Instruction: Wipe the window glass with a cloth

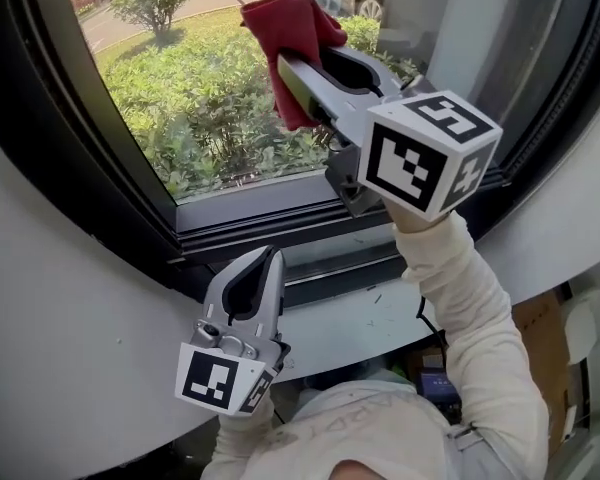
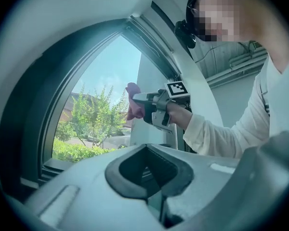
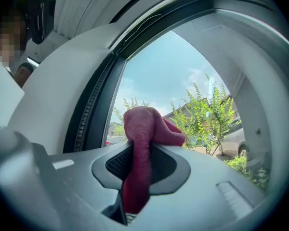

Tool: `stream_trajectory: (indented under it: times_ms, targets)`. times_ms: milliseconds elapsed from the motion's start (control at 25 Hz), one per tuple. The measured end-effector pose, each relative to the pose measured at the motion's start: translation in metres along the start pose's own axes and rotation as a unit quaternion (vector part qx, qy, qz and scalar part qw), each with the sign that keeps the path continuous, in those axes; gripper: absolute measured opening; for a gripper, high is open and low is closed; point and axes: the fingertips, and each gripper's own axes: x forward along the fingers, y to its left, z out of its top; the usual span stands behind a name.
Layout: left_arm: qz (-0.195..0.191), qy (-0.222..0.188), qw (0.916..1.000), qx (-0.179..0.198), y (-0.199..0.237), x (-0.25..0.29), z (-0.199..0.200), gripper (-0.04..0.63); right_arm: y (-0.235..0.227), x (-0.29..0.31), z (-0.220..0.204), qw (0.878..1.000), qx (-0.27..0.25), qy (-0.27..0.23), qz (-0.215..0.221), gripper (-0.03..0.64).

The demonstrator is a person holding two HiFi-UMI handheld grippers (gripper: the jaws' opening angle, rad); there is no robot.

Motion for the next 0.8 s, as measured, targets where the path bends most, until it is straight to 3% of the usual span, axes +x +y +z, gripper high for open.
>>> stream_trajectory:
  times_ms: [360, 800]
  targets:
    - [-0.040, 0.014, 0.9991, 0.007, -0.059, 0.056, -0.006, 0.000, -0.095, -0.072, 0.024, 0.998, -0.019, 0.000, -0.059, 0.100]
    - [-0.046, 0.021, 0.9985, 0.020, -0.097, 0.097, -0.012, 0.002, -0.182, -0.142, 0.044, 0.993, -0.027, -0.020, -0.113, 0.103]
